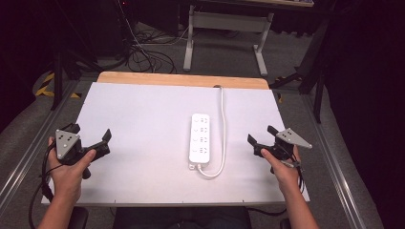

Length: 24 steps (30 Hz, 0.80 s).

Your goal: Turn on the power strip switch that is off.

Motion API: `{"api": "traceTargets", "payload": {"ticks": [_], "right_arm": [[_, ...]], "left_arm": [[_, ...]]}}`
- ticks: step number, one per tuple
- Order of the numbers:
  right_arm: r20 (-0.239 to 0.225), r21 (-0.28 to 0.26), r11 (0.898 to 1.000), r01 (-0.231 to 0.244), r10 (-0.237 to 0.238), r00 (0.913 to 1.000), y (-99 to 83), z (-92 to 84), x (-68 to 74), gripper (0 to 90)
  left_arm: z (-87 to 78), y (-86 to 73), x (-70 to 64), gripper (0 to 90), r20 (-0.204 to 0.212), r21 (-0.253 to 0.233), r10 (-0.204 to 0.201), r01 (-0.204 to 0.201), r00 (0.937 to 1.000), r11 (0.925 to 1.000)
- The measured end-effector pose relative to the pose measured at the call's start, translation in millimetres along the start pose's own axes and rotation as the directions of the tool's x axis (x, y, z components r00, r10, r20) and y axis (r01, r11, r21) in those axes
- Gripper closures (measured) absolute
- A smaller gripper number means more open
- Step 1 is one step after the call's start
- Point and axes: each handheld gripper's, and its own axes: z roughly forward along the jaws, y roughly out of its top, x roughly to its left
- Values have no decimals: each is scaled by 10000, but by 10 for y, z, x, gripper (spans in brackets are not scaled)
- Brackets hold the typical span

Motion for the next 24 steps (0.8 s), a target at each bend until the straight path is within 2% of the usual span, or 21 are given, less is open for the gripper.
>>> {"api": "traceTargets", "payload": {"ticks": [8,11,15,19,21,23,24], "right_arm": [[108,-135,9998,-130,131,9999,4,-17,-12,87],[109,-175,9997,-156,158,9998,5,-16,-10,132],[-103,-96,10000,-21,20,9999,10,-19,-4,282],[-368,-75,9997,217,-220,9991,23,-39,5,471],[-513,-29,9998,180,-181,9985,33,-57,7,587],[-490,13,9992,387,-386,9981,42,-66,5,699],[-397,27,9980,635,-634,9972,49,-72,8,737]], "left_arm": [[2,-3,-2,18,67,9,-39,39,10000,10000],[3,-2,-4,18,103,20,-26,26,9999,10000],[7,-4,-3,19,124,15,-41,41,9999,10000],[9,-3,-2,20,152,39,16,-16,9999,10000],[10,-3,-5,21,167,39,16,-16,9999,10000],[10,-4,-5,21,201,54,19,-21,9998,10000],[11,-5,-8,21,239,58,-1,-1,9997,10000]]}}
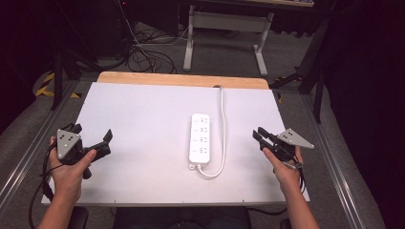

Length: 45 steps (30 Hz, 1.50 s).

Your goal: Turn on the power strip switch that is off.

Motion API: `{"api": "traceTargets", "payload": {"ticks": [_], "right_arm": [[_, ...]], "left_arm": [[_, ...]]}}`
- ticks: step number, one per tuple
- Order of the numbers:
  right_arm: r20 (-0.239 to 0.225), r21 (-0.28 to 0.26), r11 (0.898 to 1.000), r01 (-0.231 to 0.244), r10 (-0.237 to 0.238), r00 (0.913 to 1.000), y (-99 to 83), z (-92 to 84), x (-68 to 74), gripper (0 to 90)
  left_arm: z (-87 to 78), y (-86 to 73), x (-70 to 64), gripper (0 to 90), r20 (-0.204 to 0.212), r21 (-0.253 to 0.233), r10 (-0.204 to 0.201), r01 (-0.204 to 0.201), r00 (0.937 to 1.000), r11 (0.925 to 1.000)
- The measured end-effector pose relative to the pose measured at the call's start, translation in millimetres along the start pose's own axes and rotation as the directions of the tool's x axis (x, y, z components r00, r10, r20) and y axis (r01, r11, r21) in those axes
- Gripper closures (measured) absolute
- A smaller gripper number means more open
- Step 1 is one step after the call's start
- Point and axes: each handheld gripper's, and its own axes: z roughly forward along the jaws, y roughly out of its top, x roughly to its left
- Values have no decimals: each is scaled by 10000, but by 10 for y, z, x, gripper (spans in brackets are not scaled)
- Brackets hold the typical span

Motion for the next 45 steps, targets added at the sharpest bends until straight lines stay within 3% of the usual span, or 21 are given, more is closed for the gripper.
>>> {"api": "traceTargets", "payload": {"ticks": [1,4,8,10,14,19,25,31,45], "right_arm": [[91,-39,9997,254,-254,9996,14,-11,8,777],[86,55,9991,414,-414,9991,45,-35,19,838],[-324,243,9997,86,-79,9994,55,-46,23,882],[-515,364,9990,270,-251,9984,52,-37,32,900],[-736,515,9979,400,-362,9966,76,-43,51,900],[-928,743,9972,38,31,9957,132,-54,43,900],[-972,683,9977,-43,109,9952,218,-22,41,900],[-1027,595,9982,-14,75,9947,362,103,63,900],[-1663,739,9946,722,-591,9843,557,434,306,900]], "left_arm": [[0,0,-1,21,10,2,4,-4,10000,10000],[2,0,-3,21,22,-8,9,-9,10000,10000],[2,0,-1,22,19,-4,13,-13,10000,10000],[5,-1,-1,23,18,20,15,-15,10000,10000],[10,-2,-3,23,43,52,26,-26,10000,10000],[13,-5,-3,24,31,62,51,-51,10000,10000],[15,-6,2,25,5,89,21,-21,10000,10000],[17,-10,8,25,-1,74,47,-47,10000,10000],[-13,-24,29,22,-95,81,101,-100,9999,9999]]}}
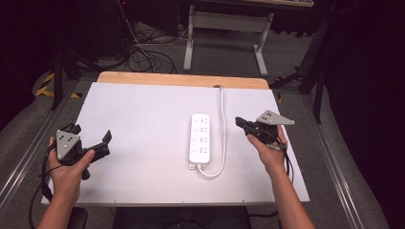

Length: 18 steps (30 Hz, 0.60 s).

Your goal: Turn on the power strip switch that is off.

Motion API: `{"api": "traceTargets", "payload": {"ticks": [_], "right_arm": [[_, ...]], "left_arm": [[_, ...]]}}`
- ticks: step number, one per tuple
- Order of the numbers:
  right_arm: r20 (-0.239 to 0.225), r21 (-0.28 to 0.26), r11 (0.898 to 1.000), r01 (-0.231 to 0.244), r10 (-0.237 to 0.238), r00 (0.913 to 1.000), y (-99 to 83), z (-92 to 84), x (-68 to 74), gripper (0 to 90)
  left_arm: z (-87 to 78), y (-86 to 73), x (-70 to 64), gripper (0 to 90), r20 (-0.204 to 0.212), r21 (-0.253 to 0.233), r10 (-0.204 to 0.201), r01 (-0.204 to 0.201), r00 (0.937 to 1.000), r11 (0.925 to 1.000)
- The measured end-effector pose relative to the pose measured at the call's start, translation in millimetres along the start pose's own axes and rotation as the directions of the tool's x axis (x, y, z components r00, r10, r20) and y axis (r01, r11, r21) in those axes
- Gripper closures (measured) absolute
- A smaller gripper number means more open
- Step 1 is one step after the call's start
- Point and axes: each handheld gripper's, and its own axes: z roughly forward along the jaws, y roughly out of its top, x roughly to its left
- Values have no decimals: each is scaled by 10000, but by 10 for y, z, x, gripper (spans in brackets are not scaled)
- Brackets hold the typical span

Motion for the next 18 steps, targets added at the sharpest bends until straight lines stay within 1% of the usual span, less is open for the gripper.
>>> {"api": "traceTargets", "payload": {"ticks": [4,8,11,14,18], "right_arm": [[-186,-12,10000,-19,19,9998,49,95,40,900],[-324,84,9998,193,-190,9993,94,188,72,900],[-393,200,9994,268,-260,9989,126,251,103,900],[-556,247,9991,345,-331,9979,162,319,143,900],[-643,618,9967,535,-495,9967,178,437,190,900]], "left_arm": [[-10,-3,5,20,-11,-11,-23,23,10000,10000],[-14,-6,4,19,5,10,-20,20,10000,10000],[-13,-11,2,20,15,7,-16,16,10000,10000],[-8,-12,2,21,30,64,47,-47,10000,10000],[-6,-14,-3,22,90,117,116,-117,9999,9999]]}}
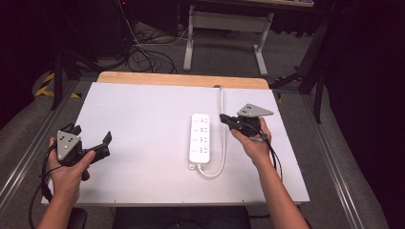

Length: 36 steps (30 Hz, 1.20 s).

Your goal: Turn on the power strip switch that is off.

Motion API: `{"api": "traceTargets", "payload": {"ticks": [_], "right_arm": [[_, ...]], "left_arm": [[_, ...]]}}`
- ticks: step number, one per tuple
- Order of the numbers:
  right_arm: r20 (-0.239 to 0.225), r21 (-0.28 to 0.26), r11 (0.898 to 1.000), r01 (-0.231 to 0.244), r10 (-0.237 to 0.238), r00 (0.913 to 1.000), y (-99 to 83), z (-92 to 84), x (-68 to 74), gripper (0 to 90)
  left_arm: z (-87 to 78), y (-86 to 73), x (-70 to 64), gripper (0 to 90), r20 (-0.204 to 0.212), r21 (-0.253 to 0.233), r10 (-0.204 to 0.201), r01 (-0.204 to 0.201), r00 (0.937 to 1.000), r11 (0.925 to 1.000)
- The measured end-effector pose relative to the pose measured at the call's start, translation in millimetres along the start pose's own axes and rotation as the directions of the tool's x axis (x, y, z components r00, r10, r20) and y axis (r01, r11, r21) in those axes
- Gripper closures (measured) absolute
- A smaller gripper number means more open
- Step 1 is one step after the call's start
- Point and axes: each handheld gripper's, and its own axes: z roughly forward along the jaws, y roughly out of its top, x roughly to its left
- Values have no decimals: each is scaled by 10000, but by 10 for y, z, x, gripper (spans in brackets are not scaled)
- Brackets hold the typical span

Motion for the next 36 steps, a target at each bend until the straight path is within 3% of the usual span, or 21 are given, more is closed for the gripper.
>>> {"api": "traceTargets", "payload": {"ticks": [21,28,36], "right_arm": [[-922,811,9965,219,-143,9956,109,508,220,900],[-1074,1476,9886,287,-128,9941,54,738,266,900],[-1133,1943,9804,312,-91,9935,-20,880,260,900]], "left_arm": [[-69,-23,26,27,-192,-49,-3,2,9998,10000],[-92,-28,38,27,-166,-63,-12,11,9999,10000],[-91,-30,40,35,-161,-49,32,-33,9999,10000]]}}
